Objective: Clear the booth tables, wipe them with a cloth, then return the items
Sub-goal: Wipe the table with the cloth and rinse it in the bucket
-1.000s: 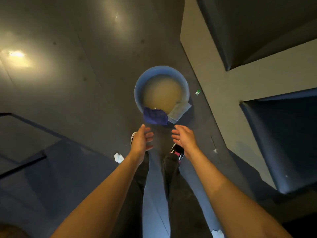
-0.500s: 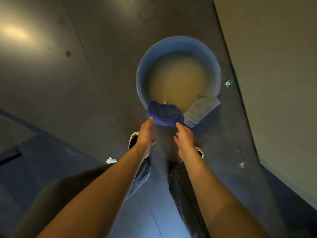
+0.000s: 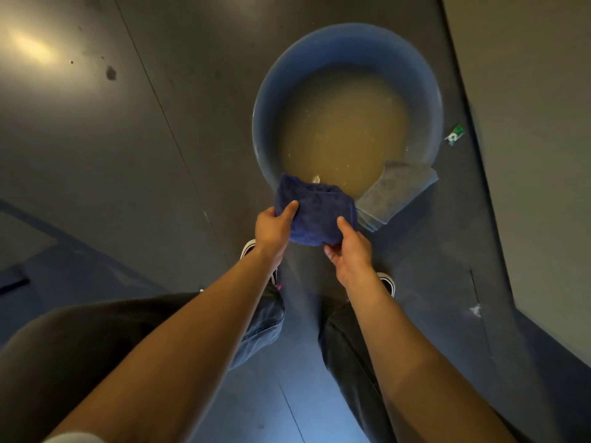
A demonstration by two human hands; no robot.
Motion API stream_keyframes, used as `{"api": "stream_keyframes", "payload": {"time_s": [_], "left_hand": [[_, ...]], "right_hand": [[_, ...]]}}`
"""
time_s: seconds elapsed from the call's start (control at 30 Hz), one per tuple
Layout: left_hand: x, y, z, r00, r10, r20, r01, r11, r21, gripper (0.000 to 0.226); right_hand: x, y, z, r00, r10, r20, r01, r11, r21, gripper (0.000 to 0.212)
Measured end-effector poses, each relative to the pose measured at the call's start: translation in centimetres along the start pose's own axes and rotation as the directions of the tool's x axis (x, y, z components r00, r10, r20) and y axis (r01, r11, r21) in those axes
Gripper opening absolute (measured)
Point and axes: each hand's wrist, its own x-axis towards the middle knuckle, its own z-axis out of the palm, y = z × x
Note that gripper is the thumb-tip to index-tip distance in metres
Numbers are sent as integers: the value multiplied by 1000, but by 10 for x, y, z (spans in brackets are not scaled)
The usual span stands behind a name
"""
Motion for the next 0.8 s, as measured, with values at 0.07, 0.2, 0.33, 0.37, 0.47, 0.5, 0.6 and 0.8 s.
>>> {"api": "stream_keyframes", "payload": {"time_s": [0.07, 0.2, 0.33, 0.37, 0.47, 0.5, 0.6, 0.8], "left_hand": [[-15, 5, -3, 1000, 0, -8, 0, 999, -41, 20], [-64, 23, -12, 999, 15, 52, -7, 989, -145, 18], [-120, 50, -26, 993, 91, 77, -68, 964, -255, 22], [-135, 59, -31, 989, 104, 105, -71, 955, -287, 23], [-189, 94, -53, 967, 122, 224, -38, 938, -345, 25], [-204, 106, -60, 960, 117, 255, -23, 938, -345, 23], [-254, 141, -82, 933, 115, 342, -4, 951, -310, 29], [-366, 205, -116, 825, 171, 539, -45, 970, -238, 28]], "right_hand": [[-18, -5, -2, 1000, -9, 24, 9, 1000, 15, 32], [-68, -16, -4, 993, -96, 72, 80, 976, 205, 40], [-129, -29, -4, 980, -154, 123, 113, 950, 292, 41], [-147, -33, -4, 975, -164, 148, 114, 947, 301, 39], [-214, -45, -7, 954, -211, 212, 133, 934, 332, 37], [-234, -48, -7, 949, -227, 217, 144, 928, 343, 39], [-297, -61, -11, 928, -298, 223, 203, 908, 368, 53], [-421, -91, -27, 860, -473, 194, 401, 859, 319, 9]]}}
